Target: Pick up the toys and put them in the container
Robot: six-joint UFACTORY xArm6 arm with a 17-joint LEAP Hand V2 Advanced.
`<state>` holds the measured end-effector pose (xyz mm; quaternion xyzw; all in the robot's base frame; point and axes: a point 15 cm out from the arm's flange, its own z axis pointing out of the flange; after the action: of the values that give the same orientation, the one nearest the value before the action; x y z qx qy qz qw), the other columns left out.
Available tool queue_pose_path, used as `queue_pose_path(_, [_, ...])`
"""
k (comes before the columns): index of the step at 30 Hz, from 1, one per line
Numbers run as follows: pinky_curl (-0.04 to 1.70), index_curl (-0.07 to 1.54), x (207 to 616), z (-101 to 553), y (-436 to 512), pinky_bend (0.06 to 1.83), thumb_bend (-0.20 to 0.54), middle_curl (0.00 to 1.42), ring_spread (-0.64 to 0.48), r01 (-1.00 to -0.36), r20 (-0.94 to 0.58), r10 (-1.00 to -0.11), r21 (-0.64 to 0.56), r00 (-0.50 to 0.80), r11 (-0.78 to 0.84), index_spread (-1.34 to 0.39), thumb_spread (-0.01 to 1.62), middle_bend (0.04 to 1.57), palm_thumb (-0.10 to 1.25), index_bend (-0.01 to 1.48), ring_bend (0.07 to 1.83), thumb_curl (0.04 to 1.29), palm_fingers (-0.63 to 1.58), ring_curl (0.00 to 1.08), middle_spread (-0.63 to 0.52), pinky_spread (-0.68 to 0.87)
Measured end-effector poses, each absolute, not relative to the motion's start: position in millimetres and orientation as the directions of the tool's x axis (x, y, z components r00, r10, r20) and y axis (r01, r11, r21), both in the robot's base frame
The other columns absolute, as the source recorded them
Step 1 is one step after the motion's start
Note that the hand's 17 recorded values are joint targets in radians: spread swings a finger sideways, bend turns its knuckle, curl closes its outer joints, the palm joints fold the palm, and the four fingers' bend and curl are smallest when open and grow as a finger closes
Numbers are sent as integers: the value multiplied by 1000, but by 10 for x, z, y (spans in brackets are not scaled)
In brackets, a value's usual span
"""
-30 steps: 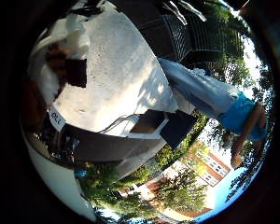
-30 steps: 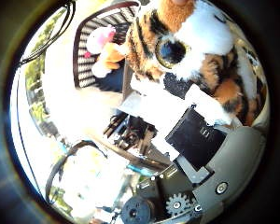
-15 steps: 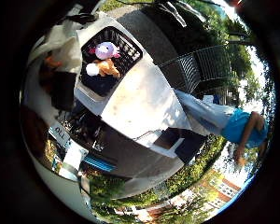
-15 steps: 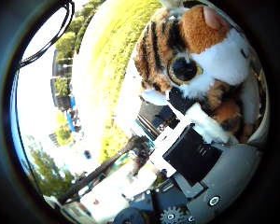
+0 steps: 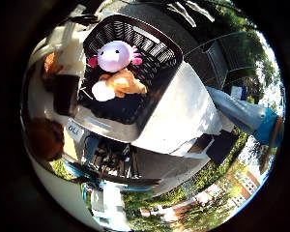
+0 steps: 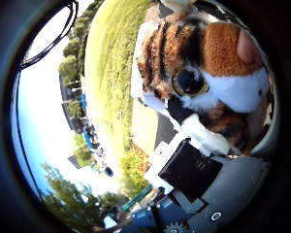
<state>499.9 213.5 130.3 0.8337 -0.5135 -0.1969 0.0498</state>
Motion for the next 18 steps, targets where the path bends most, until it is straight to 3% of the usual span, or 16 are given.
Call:
queue_pose_path(1, [898,1206,4994,1254,2129,1315,-30,762,114,-837,-276,-880,297,386,-460,-1059,1225,812,775,324,1228,659,79,655,-69,282])
queue_pose_path(2, [889,1188,4969,1215,2119,1287,-30,735,135,-833,-277,-882,310,381,-458,-1028,1223,750,773,290,1198,649,-24,646,-57,298])
queue_pose_path(4, [801,1066,4916,1181,2097,1196,-29,601,213,-823,-281,-882,334,378,-459,-912,1222,516,763,116,952,617,-319,515,6,355])
queue_pose_path(9, [655,821,4762,1143,1969,1008,-26,459,299,-793,-300,-884,402,358,-457,-709,1211,260,760,39,658,567,-299,360,110,439])
queue_pose_path(18, [502,513,4975,2063,1865,800,-22,356,335,-853,-282,-875,244,393,-462,-514,1184,141,778,103,484,522,-163,300,160,502])
